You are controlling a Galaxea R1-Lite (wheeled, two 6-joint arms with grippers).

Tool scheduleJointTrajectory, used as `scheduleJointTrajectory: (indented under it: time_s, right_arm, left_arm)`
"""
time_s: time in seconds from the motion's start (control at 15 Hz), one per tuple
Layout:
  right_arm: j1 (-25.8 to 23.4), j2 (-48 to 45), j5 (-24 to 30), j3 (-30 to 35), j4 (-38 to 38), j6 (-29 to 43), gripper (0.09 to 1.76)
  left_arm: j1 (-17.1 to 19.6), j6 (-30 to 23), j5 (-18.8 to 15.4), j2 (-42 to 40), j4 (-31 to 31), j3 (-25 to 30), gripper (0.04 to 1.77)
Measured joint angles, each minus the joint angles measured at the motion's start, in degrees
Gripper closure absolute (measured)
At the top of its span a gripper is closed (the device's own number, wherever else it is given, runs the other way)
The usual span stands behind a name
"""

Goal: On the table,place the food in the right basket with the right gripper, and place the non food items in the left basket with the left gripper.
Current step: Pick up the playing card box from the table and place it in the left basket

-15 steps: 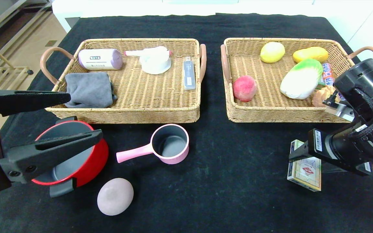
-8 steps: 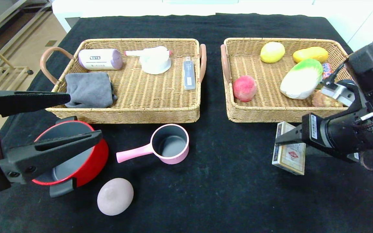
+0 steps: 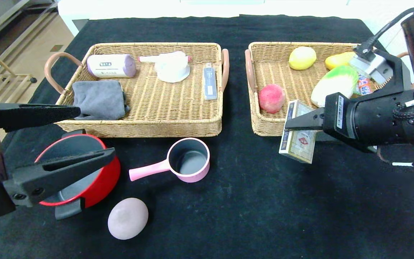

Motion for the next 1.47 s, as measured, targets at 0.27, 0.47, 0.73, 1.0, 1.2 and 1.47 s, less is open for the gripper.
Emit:
scheduleJointTrajectory:
  time_s: [0.27, 0.47, 0.73, 1.0, 1.2, 1.47]
  right_arm:
    - [3.1, 1.0, 0.0, -0.1, -7.4, -0.6, 0.79]
    - [5.0, 3.0, -0.4, -2.6, -10.5, -3.2, 0.80]
    - [6.2, 8.1, -0.4, -11.2, -10.7, -5.6, 0.80]
    - [8.2, 14.0, -0.4, -19.8, -10.8, -9.0, 0.80]
    - [9.7, 18.2, -0.4, -25.9, -10.7, -12.4, 0.80]
    - [10.9, 23.0, -0.5, -30.0, -15.5, -18.1, 0.80]
  left_arm:
    - [0.0, 0.0, 0.0, 0.0, 0.0, 0.0, 0.09]
    - [0.0, 0.0, 0.0, -0.1, 0.0, 0.0, 0.09]
    - [0.0, 0.1, 0.0, -0.1, 0.0, 0.3, 0.09]
    - [-0.1, 0.4, -0.1, -0.3, 0.0, 0.7, 0.09]
    - [-0.1, 0.5, -0.1, -0.6, 0.1, 0.9, 0.09]
    - [-0.1, 0.4, -0.1, -0.7, 0.1, 1.0, 0.09]
